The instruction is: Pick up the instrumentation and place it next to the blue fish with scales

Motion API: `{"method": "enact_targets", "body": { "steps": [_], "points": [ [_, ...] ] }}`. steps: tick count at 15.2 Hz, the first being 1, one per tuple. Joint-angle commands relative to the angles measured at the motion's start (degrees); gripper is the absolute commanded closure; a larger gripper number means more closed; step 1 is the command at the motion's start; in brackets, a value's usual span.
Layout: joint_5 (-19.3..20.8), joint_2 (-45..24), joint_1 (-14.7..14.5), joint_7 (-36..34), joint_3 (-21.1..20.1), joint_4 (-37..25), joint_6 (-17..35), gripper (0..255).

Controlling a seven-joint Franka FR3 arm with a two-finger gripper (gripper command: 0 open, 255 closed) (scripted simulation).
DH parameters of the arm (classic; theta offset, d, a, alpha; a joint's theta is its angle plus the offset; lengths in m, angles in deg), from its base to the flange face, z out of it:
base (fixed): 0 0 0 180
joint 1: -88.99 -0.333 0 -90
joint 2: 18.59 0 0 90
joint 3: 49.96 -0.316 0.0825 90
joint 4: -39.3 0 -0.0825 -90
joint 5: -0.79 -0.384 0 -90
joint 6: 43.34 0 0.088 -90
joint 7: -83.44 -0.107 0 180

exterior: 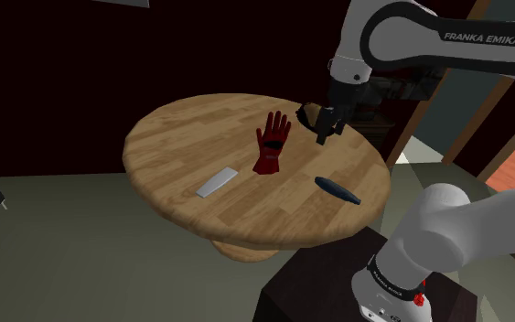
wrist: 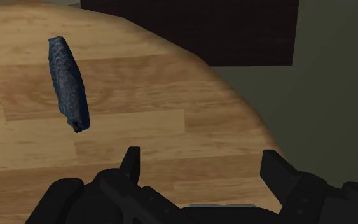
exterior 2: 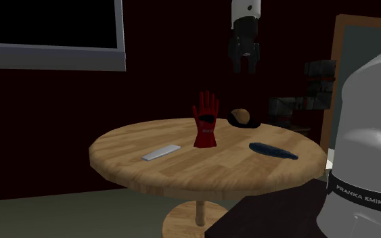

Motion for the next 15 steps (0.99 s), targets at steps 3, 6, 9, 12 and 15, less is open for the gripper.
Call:
{"method": "enact_targets", "body": {
  "steps": [3, 6, 9, 12, 15],
  "points": [
    [-1.73, -2.04, 0.37, -5.21, -2.26, 1.23, 3.24, 0],
    [-4.03, -6.00, 0.95, -12.88, -5.58, 2.26, 8.30, 0],
    [-5.85, -10.95, 1.68, -20.41, -8.78, 2.30, 13.43, 0],
    [-6.99, -16.71, 2.60, -27.89, -11.76, 1.39, 18.46, 0],
    [-7.28, -23.10, 3.68, -35.42, -14.45, -0.44, 23.21, 0]
  ]
}}
